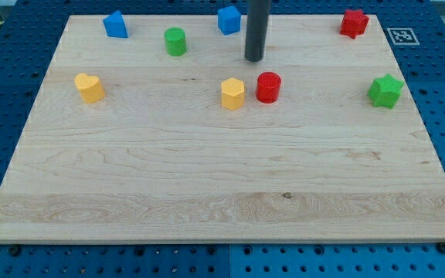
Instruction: Move the green circle bottom left to the blue cube
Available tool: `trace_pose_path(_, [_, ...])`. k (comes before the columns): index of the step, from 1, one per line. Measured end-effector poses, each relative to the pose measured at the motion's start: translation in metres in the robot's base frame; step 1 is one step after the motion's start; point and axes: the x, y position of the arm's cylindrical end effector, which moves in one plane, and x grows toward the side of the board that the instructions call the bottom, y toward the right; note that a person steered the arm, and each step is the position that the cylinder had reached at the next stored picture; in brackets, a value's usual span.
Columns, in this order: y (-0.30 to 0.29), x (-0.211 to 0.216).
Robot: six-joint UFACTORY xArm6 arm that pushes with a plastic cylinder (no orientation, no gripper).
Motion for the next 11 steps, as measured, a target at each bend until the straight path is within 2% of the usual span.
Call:
trace_pose_path(1, [-0.003, -0.004])
trace_pose_path(2, [-0.028, -0.009])
trace_pose_path(3, [-0.078, -0.016])
trace_pose_path(4, [-0.096, -0.02])
trace_pose_path(7, [-0.118, -0.058])
trace_pose_path(8, [-0.121, -0.085])
trace_pose_path(9, [-0.132, -0.087])
trace_pose_path(10, [-0.175, -0.087])
trace_pose_path(11, [-0.183, -0.087])
